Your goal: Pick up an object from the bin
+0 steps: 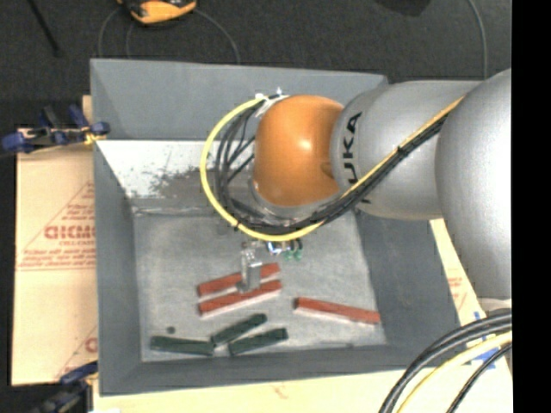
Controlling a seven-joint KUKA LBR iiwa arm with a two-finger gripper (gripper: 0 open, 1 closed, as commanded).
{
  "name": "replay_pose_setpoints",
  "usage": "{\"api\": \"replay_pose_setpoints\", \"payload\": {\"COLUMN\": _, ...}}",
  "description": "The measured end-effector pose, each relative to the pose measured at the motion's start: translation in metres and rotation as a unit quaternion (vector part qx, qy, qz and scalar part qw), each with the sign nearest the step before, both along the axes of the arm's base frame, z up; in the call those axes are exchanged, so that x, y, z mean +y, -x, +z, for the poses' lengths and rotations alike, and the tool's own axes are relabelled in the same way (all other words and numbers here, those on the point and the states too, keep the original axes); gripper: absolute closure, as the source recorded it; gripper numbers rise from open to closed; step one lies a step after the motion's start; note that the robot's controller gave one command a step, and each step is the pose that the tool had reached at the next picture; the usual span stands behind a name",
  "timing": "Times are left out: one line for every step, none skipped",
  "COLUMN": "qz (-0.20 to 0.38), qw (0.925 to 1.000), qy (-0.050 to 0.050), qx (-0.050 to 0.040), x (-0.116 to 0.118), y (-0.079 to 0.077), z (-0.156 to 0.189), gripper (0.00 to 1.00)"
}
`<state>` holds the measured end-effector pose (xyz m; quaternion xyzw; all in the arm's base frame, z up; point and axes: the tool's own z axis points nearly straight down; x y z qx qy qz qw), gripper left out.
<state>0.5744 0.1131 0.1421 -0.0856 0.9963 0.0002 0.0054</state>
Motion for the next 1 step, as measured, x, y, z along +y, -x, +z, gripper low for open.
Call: {"api": "replay_pose_setpoints", "payload": {"qz": 0.016, "qw": 0.9999, "qy": 0.001, "qx": 0.0025, "x": 0.0381, "y": -0.0003, "z": -0.0515, "gripper": 0.0}}
